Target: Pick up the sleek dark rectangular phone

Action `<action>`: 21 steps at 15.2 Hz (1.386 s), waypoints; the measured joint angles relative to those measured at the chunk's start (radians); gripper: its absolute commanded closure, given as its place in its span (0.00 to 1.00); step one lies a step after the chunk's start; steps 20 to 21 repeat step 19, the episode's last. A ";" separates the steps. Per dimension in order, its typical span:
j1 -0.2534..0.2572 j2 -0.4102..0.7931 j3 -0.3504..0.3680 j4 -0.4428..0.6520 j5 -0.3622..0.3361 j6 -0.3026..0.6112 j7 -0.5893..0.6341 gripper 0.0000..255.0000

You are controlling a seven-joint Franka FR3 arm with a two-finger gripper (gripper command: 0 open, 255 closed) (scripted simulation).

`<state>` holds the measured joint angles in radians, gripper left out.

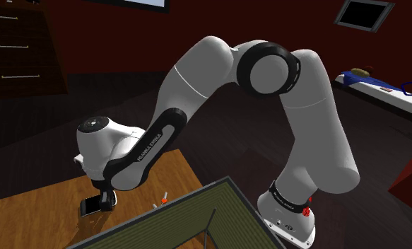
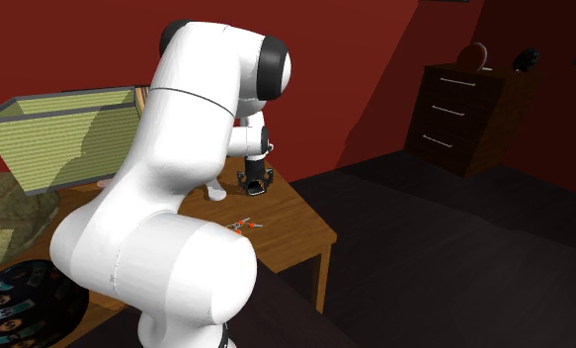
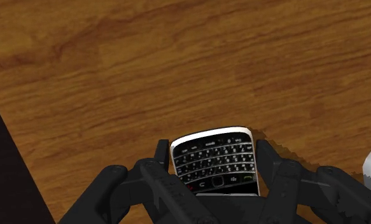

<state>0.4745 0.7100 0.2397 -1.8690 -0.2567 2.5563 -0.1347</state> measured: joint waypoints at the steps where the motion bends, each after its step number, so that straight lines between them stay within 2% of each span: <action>1: 0.000 0.000 0.000 0.000 0.000 0.000 0.000 1.00; 21: -0.034 -0.156 0.046 -0.035 0.049 -0.121 -0.029 1.00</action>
